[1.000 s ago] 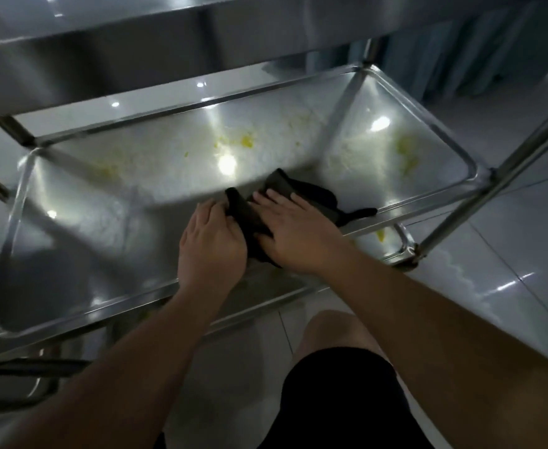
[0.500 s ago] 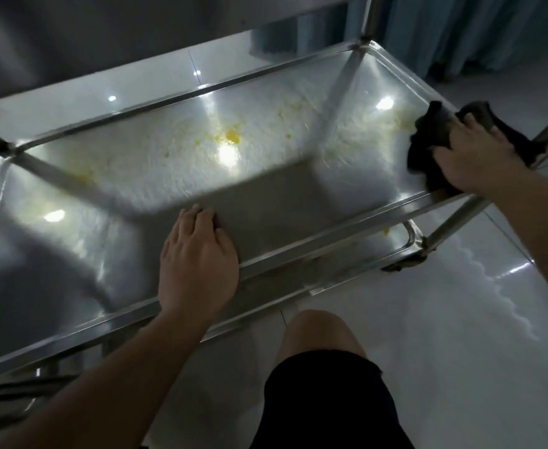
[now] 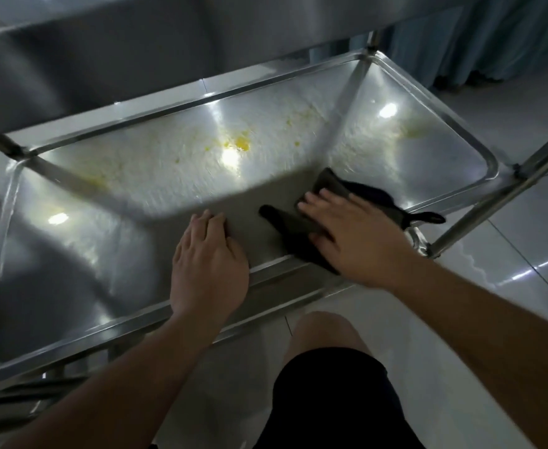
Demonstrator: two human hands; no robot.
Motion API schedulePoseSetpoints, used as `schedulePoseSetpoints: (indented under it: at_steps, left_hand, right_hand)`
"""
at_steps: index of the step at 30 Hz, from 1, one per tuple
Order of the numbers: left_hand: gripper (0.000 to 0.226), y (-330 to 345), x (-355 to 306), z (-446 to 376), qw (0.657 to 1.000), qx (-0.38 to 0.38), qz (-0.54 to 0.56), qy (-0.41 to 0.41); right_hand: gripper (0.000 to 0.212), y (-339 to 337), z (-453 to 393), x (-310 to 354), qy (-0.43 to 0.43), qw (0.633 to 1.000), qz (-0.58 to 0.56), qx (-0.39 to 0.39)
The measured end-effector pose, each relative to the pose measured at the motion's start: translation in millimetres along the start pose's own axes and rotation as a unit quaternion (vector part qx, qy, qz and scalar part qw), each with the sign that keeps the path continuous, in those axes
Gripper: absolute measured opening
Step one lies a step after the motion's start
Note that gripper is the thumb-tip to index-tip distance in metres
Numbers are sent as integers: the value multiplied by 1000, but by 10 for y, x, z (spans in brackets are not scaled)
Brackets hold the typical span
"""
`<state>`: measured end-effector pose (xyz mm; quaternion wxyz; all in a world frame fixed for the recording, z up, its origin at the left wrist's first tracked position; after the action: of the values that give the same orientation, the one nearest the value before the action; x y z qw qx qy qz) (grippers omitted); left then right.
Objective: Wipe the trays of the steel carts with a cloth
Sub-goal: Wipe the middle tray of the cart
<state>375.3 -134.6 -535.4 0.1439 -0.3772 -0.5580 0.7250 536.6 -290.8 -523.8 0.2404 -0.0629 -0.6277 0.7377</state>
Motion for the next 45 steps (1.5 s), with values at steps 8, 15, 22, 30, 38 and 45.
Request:
schedulePoseSetpoints:
  at_steps: [8, 15, 22, 30, 38, 45]
  left_hand:
    - [63, -9, -17, 13, 1000, -4, 14, -5]
    - [54, 12, -20, -14, 1000, 8, 7, -19]
    - [43, -12, 15, -14, 998, 12, 44, -36]
    - [49, 18, 7, 12, 1000, -6, 7, -28]
    - [54, 10, -13, 5, 999, -17, -5, -30]
    - [56, -32, -30, 15, 999, -12, 4, -29]
  right_hand:
    - [64, -603, -205, -2456, 324, 941, -84, -42]
    - [68, -437, -1122, -782, 181, 982, -18, -44]
    - [64, -14, -1494, 1024, -118, 992, 10, 36]
    - [57, -792, -1121, -1757, 180, 982, -35, -41]
    - [76, -703, -934, -2440, 321, 943, -56, -72]
    - [69, -287, -1178, -356, 47, 999, 4, -1]
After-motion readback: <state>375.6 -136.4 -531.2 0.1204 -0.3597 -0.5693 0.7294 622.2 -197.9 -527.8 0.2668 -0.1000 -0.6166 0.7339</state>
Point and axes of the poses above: each hand's wrist, its own z-axis away from the middle knuckle, its own y-axis out of the palm, x = y × z, the point moved 10 cm from there along -z, towards the middle knuckle, and after that the axes turned 11 degrees about x, right-handed, at the moved point
